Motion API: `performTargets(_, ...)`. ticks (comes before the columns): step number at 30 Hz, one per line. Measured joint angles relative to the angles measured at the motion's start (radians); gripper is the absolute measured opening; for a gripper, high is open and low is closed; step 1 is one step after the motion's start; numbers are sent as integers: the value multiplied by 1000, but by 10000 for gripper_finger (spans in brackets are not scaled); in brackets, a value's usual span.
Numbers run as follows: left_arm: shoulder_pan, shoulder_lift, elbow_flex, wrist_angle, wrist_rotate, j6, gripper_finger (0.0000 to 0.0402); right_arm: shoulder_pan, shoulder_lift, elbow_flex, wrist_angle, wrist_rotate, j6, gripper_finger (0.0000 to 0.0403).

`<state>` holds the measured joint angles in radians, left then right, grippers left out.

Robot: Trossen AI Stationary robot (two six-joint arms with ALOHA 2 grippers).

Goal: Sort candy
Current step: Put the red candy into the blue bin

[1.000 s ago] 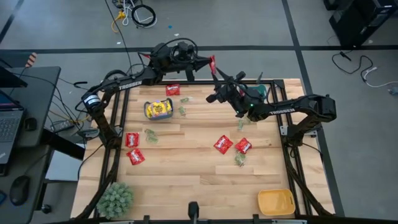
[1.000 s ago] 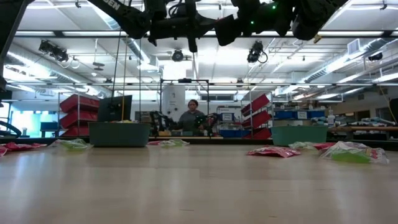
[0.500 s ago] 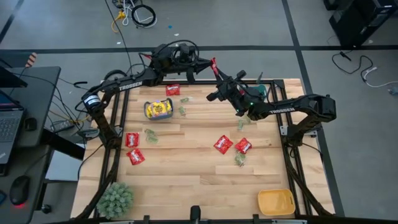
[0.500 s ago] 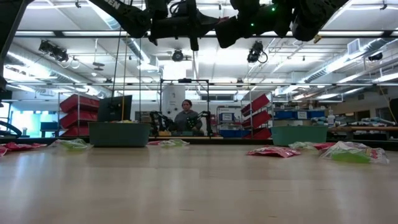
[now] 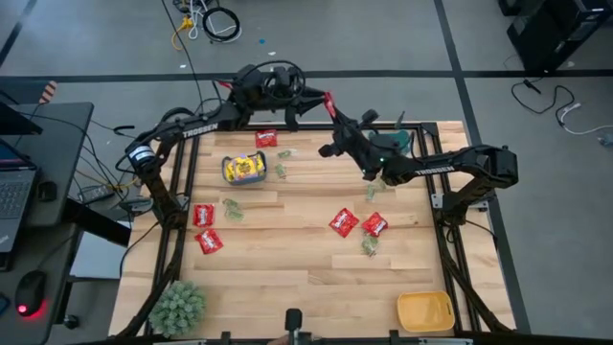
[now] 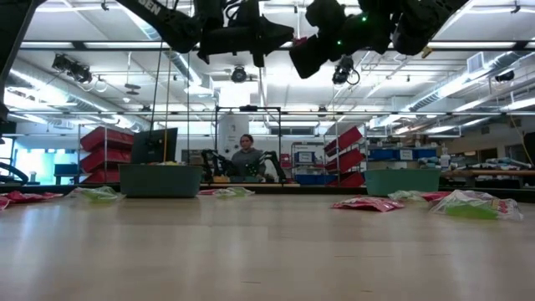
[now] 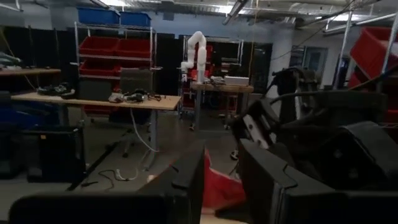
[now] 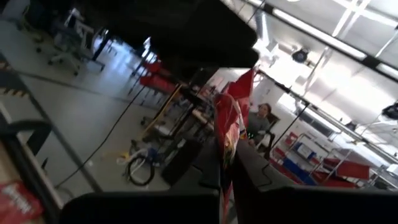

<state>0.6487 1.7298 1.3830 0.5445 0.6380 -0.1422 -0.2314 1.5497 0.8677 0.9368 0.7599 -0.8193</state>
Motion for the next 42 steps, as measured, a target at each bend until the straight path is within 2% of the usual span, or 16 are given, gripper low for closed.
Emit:
performTargets(8, 34, -2, -10, -25, -12, 37, 92, -18, -5, 0, -220, 46, 118, 9)
performTargets(13, 29, -57, -95, -18, -46, 139, 66, -48, -77, -2, -528, 36, 289, 8)
performTargets(17, 30, -127, -184, -16, -54, 164, 51, -73, -159, -2, -837, 2, 415, 8)
performTargets(22, 27, -228, -313, -19, -74, 206, 46, -104, -233, -2, -1222, -22, 492, 8)
performTargets(26, 13, -299, -417, -22, -122, 252, 46, -131, -234, -2, -1439, -29, 545, 8)
performTargets(33, -28, -390, -532, -94, -211, 333, 46, -199, -152, -2, -1502, -55, 567, 7)
performTargets(42, -106, -444, -572, -242, -363, 446, 46, -261, -36, -2, -1546, -55, 585, 7)
